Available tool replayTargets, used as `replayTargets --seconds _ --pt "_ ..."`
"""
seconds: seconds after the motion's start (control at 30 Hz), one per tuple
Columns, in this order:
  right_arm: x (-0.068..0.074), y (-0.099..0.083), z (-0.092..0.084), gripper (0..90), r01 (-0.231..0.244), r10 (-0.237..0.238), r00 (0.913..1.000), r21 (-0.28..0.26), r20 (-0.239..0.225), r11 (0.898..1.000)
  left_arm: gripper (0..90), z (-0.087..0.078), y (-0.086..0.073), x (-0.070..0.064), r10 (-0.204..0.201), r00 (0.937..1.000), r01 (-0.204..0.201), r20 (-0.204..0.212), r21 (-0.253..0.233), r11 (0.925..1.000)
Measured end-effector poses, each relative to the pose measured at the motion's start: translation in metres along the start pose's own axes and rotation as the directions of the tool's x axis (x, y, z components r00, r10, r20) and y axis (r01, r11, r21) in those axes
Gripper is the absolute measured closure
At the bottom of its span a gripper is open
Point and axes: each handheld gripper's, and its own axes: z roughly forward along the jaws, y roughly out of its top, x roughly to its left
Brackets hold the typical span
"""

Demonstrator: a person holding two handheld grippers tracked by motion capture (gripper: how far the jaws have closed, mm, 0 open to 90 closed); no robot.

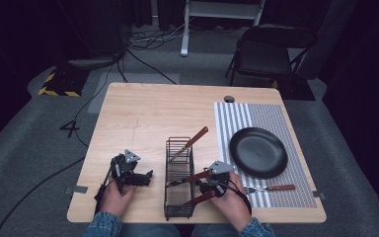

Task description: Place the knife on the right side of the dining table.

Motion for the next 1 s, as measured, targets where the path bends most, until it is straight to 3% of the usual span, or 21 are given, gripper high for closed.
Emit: replayTargets --seconds 0.47,0.5,0.53,0.63,0.93,1.0 --pt "-0.001 0.000 0.000 45.4 -0.002 0.002 1.0000 0.001 -0.002 1.000 0.8 0.000 0.000 0.000 0.001 1.0000 -0.001 -0.001 -0.001 1.0000" --pt "-0.002 0.000 -0.001 54.8 -0.012 0.012 0.9999 -0.006 -0.006 1.000 0.8 0.000 0.000 0.000 0.001 1.0000 -0.001 -0.001 -0.001 1.0000" --pt "-0.003 0.000 -0.002 58.1 -0.011 0.011 0.9999 -0.001 -0.013 1.000 0.8 0.000 0.000 0.000 0.001 1.0000 -0.001 0.000 -0.002 1.0000" --pt "-0.006 0.001 -0.004 59.1 -0.017 0.017 0.9998 0.017 -0.014 1.000 0.8 0.000 0.000 0.000 0.001 1.0000 -0.001 -0.001 0.000 1.0000" --pt "-0.019 0.023 -0.024 57.4 -0.061 0.065 0.9949 0.052 -0.077 0.997 0.8 0.000 0.000 0.000 0.000 1.0000 0.000 -0.001 -0.001 1.0000" --pt "-0.023 0.028 -0.028 56.0 -0.053 0.058 0.9945 0.049 -0.088 0.997 0.8 0.000 0.000 0.000 0.001 1.0000 -0.001 -0.001 -0.001 1.0000"
